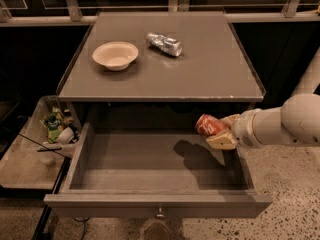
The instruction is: Place coke can into top drawer
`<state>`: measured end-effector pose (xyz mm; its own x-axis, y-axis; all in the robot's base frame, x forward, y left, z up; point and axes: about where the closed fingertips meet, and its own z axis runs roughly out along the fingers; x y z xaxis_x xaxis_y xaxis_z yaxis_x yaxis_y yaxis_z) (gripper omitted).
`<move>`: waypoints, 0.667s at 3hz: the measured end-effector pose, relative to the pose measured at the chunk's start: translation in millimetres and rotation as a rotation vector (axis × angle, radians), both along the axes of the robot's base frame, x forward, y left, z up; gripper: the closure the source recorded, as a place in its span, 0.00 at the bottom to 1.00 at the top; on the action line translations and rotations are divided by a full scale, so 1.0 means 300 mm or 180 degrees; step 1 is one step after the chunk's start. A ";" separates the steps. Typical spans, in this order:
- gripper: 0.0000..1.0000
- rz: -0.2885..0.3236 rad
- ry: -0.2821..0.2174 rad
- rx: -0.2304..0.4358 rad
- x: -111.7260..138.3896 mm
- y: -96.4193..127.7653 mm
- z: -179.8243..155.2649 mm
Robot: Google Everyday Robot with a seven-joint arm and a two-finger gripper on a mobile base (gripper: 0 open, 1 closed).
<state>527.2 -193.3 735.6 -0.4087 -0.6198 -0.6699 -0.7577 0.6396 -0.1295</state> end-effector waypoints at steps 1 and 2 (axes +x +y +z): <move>1.00 -0.0069 -0.0041 -0.0071 0.028 0.000 -0.073; 1.00 0.0006 -0.0044 -0.0148 0.042 0.044 -0.135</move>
Offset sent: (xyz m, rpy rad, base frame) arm 0.0177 0.0269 -0.0643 -0.0767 -0.0150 0.0266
